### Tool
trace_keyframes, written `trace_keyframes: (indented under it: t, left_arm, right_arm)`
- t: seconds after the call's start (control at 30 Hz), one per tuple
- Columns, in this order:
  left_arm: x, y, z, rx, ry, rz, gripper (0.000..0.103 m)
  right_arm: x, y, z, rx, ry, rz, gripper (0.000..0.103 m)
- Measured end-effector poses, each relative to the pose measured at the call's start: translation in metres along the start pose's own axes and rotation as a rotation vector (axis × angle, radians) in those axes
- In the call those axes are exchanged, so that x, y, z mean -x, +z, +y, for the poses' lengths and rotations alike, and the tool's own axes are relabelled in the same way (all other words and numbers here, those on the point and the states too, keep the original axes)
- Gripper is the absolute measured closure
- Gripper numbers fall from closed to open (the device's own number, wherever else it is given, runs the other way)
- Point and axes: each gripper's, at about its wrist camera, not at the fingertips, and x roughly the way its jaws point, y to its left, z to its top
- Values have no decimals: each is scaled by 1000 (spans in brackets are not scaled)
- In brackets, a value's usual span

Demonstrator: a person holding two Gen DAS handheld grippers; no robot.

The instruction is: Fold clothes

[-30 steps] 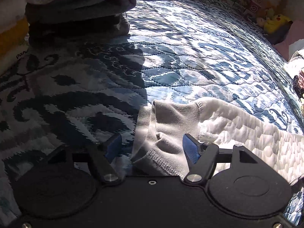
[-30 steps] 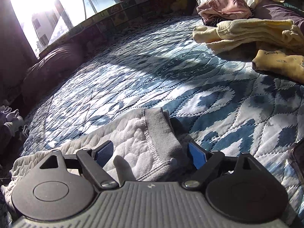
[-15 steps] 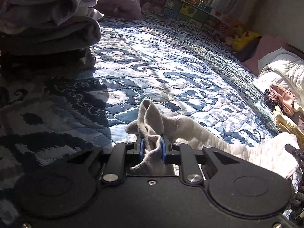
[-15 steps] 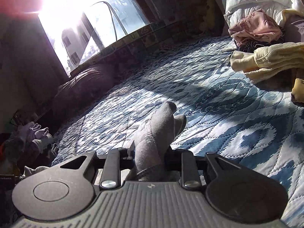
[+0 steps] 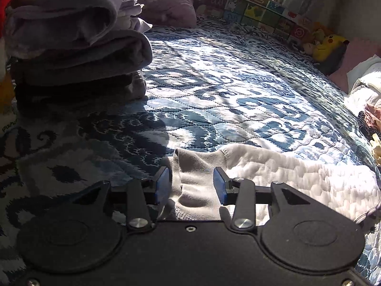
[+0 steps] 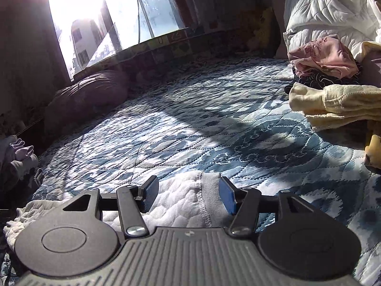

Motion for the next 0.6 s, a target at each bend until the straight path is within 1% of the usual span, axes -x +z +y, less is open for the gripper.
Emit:
trace_keyframes:
  t: [0.1,0.2,0.3,0.47,0.5,0.53,0.57,0.6]
  left_arm:
    - [0,6,-8,-25,-24,-14,55]
    - [-4,13,-24,-69,-43,-12,52]
    - [-17,18,-38,-130,-71,19,47]
    - [-45,22,-58,-224,-89,74,46]
    - [-51,23,-61,-239,-94,85,46]
    - [-55,22,-64,-252,-101,96,47]
    - [-61,22,-67,-265,-104,109,49]
    - [-66,21,-70,-275,-98,126,63]
  right_arm:
    - [-3,1,8,57,9,1,47]
    - [-9,2,12,96,12,16,47]
    - [-17,3,14,125,6,36,47]
    - [-33,3,16,153,-21,89,47]
    - [-39,2,15,148,-15,115,52]
    - [-42,1,14,145,-12,128,61]
    - [-46,-2,15,154,-27,139,77]
    - [-48,-3,16,167,-37,139,80]
